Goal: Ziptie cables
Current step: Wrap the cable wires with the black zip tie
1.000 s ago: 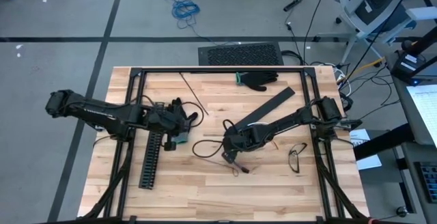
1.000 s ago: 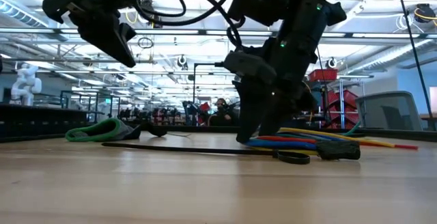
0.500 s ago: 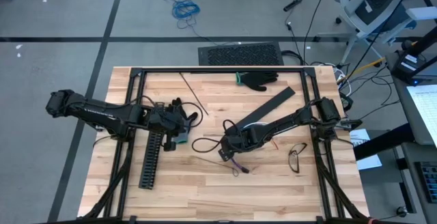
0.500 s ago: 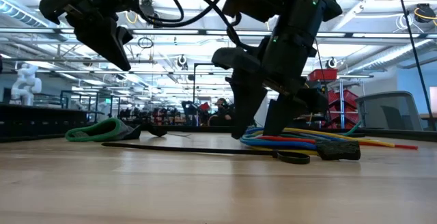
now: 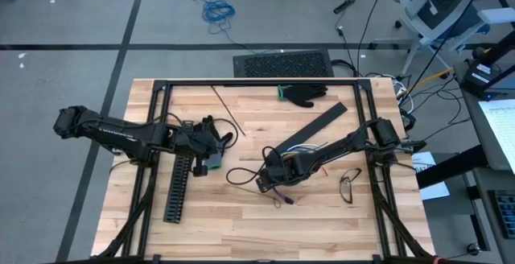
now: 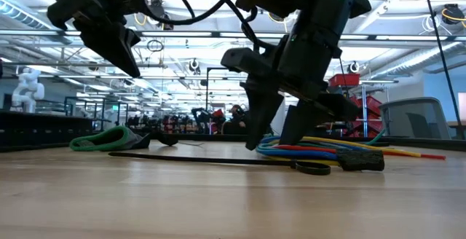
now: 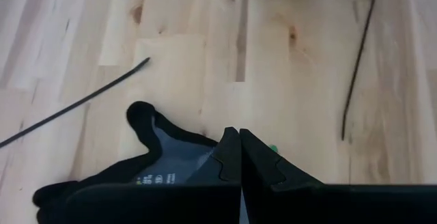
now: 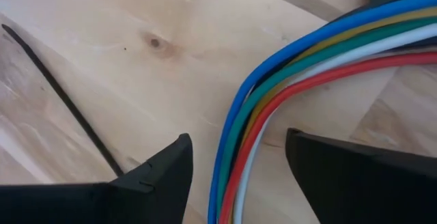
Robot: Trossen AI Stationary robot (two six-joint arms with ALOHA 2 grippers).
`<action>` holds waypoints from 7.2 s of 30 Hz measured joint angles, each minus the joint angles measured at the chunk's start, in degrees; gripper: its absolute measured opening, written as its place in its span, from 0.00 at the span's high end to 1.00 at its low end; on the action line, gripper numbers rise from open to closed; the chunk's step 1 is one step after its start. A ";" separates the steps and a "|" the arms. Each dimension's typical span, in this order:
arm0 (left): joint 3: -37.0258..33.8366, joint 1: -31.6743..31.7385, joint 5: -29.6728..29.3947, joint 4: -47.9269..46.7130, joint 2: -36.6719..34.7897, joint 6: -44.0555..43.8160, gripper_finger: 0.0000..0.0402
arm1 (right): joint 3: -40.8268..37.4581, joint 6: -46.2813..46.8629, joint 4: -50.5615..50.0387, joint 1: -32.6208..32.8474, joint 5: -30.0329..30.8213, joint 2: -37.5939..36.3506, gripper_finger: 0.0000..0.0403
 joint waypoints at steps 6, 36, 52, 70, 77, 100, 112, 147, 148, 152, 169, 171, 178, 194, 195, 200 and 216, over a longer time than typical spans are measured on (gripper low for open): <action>0.00 -0.02 -0.86 0.02 0.00 0.00 1.00 | -0.04 -0.84 -0.19 0.18 3.52 0.62 0.53; 0.05 0.00 -2.53 0.57 0.00 -0.09 1.00 | 0.44 -3.85 -1.65 2.75 7.22 3.66 0.95; 0.05 0.00 -5.22 0.51 0.00 1.92 1.00 | -0.62 -5.73 9.10 1.65 6.59 -2.66 1.00; 0.05 0.00 -5.24 -0.01 0.00 3.50 1.00 | -0.39 1.53 22.19 0.84 6.46 -2.61 1.00; 0.05 0.00 -5.20 -0.04 0.00 3.50 1.00 | -0.35 2.62 21.77 1.05 6.94 -2.42 1.00; 0.05 0.05 -5.17 -0.43 0.00 6.03 1.00 | -0.28 10.31 25.40 2.49 11.30 1.30 1.00; 0.05 0.05 -5.17 -0.43 0.00 6.03 1.00 | -0.28 10.03 25.20 2.49 11.36 1.30 0.87; 0.05 0.05 -5.17 -0.40 0.00 5.95 1.00 | -0.26 -25.17 3.27 -0.28 11.06 -13.55 0.49; 0.05 0.05 -4.77 -0.16 0.00 5.92 1.00 | -0.26 -26.91 -0.47 -0.39 11.36 -15.48 0.49; 0.05 0.05 5.21 7.95 0.97 3.92 1.00 | -0.26 -28.26 -19.87 -1.17 15.27 -24.17 0.48; 31.65 -0.74 17.79 -3.51 27.46 15.01 0.86 | -10.15 -1.02 -32.17 17.95 11.47 -38.99 0.48; 33.17 -0.29 15.62 -5.76 26.09 14.96 0.80 | -15.48 3.57 -18.60 21.75 11.02 -37.64 0.48; 30.32 0.79 15.40 -7.29 24.25 8.96 0.66 | -26.35 9.81 22.00 25.08 15.78 -26.00 0.48; 25.35 -5.13 17.28 -6.38 32.13 6.03 0.63 | -18.08 -3.34 24.62 21.51 15.66 -13.37 0.48; 25.14 -5.16 17.28 -6.59 32.16 6.02 0.63 | -17.94 -3.65 23.70 21.48 15.68 -13.40 0.48; 25.07 -5.16 17.28 -5.74 32.15 6.03 0.63 | -17.81 -5.33 23.42 21.49 15.67 -13.45 0.48; 25.16 -4.72 15.93 10.29 38.51 14.01 0.63 | -17.53 -9.36 14.48 18.93 14.99 -12.77 0.48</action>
